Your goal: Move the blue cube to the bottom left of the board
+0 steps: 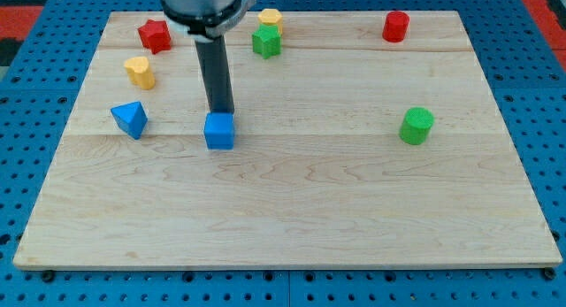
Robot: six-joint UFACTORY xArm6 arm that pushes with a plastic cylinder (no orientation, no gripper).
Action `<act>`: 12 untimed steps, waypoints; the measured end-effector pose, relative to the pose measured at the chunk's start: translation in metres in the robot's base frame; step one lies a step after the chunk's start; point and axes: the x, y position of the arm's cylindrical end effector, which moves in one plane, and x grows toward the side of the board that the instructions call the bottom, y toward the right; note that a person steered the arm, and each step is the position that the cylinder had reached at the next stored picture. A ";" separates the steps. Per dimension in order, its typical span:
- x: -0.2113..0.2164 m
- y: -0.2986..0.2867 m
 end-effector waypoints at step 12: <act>0.125 -0.101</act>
